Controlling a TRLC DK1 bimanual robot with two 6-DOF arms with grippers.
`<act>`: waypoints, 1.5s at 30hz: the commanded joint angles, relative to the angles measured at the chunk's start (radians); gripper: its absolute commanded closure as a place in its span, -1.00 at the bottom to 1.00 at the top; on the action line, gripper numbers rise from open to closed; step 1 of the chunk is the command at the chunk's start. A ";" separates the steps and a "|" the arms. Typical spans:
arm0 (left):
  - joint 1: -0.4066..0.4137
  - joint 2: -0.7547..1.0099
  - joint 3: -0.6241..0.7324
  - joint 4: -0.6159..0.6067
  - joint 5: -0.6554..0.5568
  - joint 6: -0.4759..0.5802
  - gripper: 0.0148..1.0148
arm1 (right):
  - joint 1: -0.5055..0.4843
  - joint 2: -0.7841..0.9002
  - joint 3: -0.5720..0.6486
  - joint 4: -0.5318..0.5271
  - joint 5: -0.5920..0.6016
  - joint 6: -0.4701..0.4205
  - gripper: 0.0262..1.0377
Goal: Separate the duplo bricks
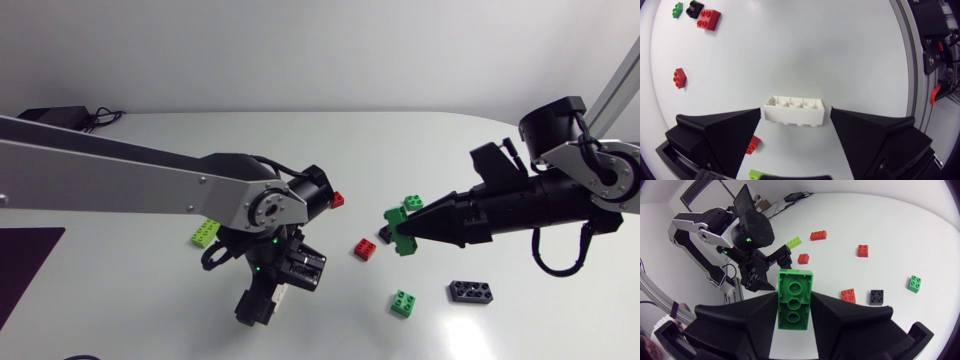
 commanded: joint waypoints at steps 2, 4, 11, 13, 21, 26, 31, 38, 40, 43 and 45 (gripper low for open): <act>0.061 -0.012 0.009 0.014 0.008 0.017 -0.92 | -0.003 -0.006 0.008 -0.020 -0.011 -0.014 0.34; 0.096 -0.011 0.014 0.020 0.016 0.036 -0.92 | -0.005 -0.006 0.005 -0.020 -0.011 -0.014 0.34; 0.153 -0.028 0.002 0.012 0.121 0.086 -0.92 | 0.005 0.014 0.011 -0.018 -0.013 -0.014 0.34; 0.156 -0.028 -0.008 0.017 0.127 0.100 -0.92 | 0.008 0.019 0.017 -0.020 -0.013 -0.011 0.34; 0.139 -0.025 0.089 -0.048 0.187 -0.029 -0.92 | 0.006 0.019 0.015 -0.020 -0.011 -0.010 0.34; 0.175 0.006 0.299 -0.175 0.293 -0.303 -0.87 | -0.008 0.019 0.014 -0.018 -0.011 -0.017 0.34; 0.173 0.032 0.331 -0.189 0.302 -0.530 -0.60 | 0.003 0.020 0.014 -0.015 -0.011 -0.010 0.34; 0.159 0.049 0.204 -0.130 0.212 -0.705 -0.44 | 0.006 0.008 -0.009 -0.014 -0.007 -0.010 0.34; 0.149 0.041 0.158 -0.115 0.192 -0.733 -0.44 | 0.006 0.003 -0.017 -0.012 -0.007 -0.010 0.34; 0.144 0.031 0.114 -0.100 0.174 -0.771 -0.44 | 0.005 -0.001 -0.020 -0.012 -0.005 -0.008 0.34; 0.141 0.018 0.083 -0.094 0.174 -0.793 -0.44 | 0.006 -0.003 -0.020 -0.014 -0.004 -0.008 0.34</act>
